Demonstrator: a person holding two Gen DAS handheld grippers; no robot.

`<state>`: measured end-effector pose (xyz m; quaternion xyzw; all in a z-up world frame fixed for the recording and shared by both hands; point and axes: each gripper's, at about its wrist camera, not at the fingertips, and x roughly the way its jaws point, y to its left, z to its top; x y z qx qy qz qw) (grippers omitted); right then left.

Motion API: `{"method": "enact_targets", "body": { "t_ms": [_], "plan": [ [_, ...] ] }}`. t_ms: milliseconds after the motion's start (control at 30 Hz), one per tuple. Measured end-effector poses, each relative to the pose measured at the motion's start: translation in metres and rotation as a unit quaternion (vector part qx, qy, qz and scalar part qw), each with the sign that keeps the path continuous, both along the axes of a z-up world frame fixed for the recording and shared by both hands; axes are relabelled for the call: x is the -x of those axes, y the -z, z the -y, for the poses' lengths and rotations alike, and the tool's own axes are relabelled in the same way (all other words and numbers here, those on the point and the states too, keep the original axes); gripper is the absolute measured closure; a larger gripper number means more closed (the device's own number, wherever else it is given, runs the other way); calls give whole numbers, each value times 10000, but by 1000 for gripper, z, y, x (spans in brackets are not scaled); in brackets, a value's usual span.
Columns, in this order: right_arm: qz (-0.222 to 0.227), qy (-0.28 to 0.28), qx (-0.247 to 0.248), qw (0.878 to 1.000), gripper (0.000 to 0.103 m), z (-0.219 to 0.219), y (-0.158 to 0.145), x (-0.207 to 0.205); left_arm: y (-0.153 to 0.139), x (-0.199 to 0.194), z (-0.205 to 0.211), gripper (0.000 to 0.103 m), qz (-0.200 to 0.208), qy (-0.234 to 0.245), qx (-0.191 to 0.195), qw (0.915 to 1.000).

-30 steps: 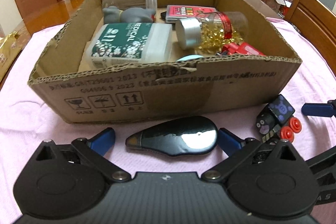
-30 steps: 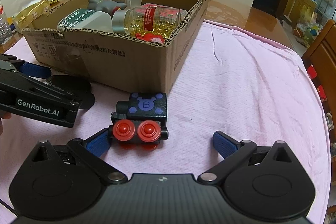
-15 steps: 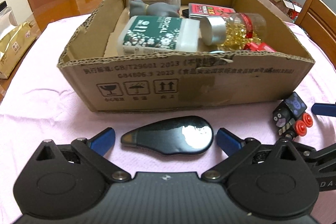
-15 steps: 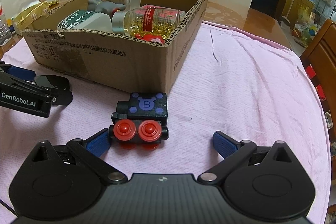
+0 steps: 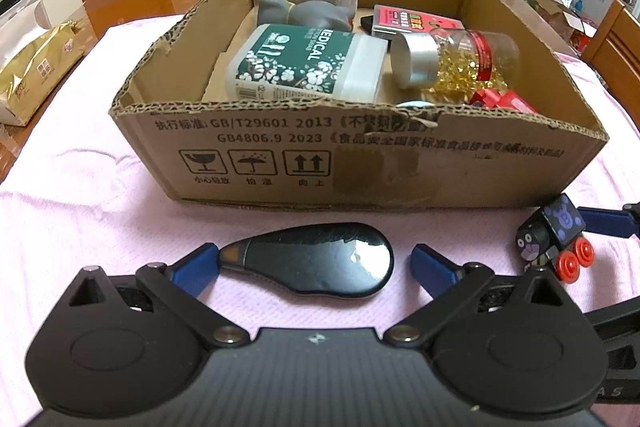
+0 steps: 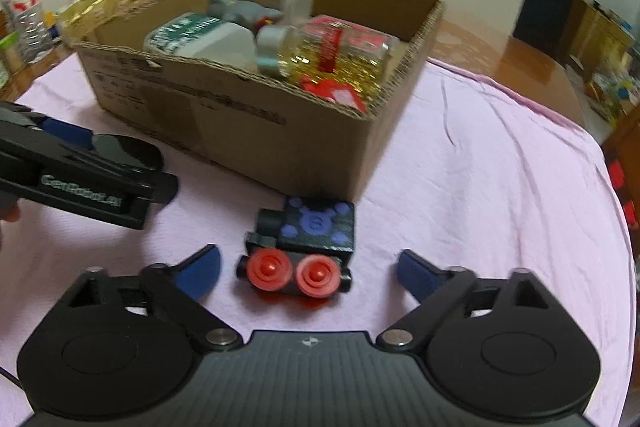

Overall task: Organize rigid objects
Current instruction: 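Position the left tool over the black paddle while the right tool straddles the block toy, then close the left tool on the black paddle while the right tool closes on the block toy, then carry the paddle into the box with the left tool while the right carries the block toy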

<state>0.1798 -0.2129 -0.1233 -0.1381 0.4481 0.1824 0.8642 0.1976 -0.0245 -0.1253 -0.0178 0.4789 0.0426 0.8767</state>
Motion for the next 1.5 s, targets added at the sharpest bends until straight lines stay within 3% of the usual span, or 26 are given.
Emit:
{"method": "enact_targets", "body": {
  "t_ms": [333,533,567,867,1233,1500],
  "plan": [
    [-13,-45,1,10000,26,-6,-1,-8,-1,-2,1,5,-110,-219,19,9997],
    [-49,-87,17,9999,43,-9,-4,-8,-1,-3,1,10,11,-237,-4,9997],
    [-66,-117,20,9999,44,-10,-4,-8,-2,-3,1,14,25,-201,-7,9998],
    [-181,-335,167,9991,47,-13,-11,-7,-8,-5,-7,14,-189,375,-58,9991],
    [-273,-587,170,9978,47,-4,-47,-3,-67,11,-18,14,-187,1617,-168,9865],
    [-98,-861,216,9960,47,-8,-89,4,-112,-7,-23,14,394,1733,-340,9835]
  ]
}}
